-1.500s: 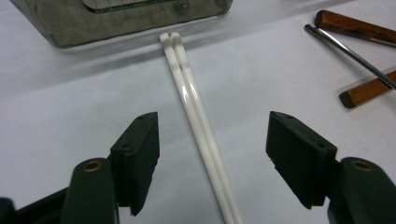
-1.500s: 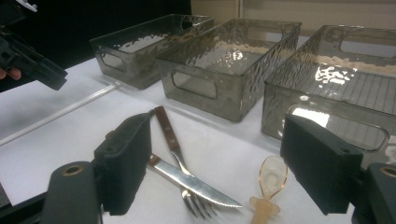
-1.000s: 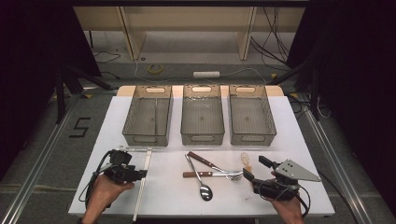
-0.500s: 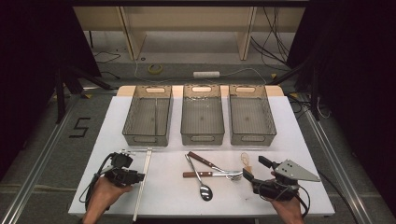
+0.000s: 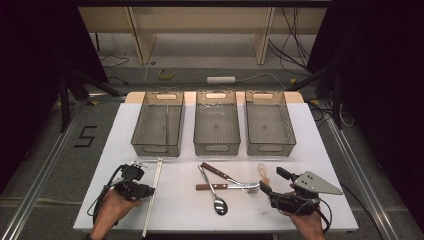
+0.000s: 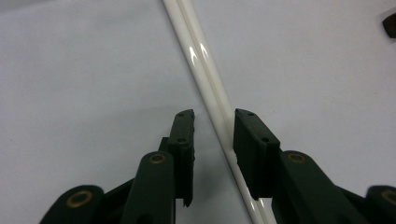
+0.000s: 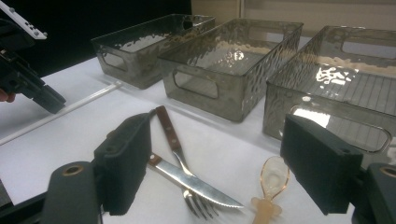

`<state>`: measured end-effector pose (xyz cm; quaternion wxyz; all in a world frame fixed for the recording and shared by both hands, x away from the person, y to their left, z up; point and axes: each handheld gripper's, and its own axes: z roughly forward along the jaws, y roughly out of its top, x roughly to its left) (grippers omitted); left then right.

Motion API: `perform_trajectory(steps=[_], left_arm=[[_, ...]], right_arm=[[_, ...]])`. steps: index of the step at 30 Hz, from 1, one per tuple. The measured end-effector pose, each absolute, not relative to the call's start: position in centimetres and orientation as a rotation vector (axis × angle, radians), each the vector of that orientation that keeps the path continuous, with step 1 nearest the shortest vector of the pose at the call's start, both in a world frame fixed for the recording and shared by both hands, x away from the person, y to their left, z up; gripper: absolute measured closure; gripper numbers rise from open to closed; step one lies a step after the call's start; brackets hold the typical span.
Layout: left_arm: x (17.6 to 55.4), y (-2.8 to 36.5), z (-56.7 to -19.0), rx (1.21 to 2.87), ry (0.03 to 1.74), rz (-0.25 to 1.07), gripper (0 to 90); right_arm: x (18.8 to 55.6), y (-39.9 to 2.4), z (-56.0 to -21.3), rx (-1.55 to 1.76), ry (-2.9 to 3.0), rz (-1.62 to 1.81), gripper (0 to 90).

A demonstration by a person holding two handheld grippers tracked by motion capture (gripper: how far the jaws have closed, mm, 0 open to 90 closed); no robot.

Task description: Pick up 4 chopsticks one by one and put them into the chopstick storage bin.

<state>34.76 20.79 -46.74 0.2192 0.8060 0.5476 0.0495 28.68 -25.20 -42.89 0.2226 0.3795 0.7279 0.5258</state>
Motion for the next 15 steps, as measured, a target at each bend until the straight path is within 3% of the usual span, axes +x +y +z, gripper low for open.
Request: perform_trajectory(steps=[15], left_arm=[[34.73,20.47,-46.90,2.278,1.511,0.193,75.9]], right_arm=[[28.71,-25.26,-42.91,1.058,2.010,1.452,25.8]])
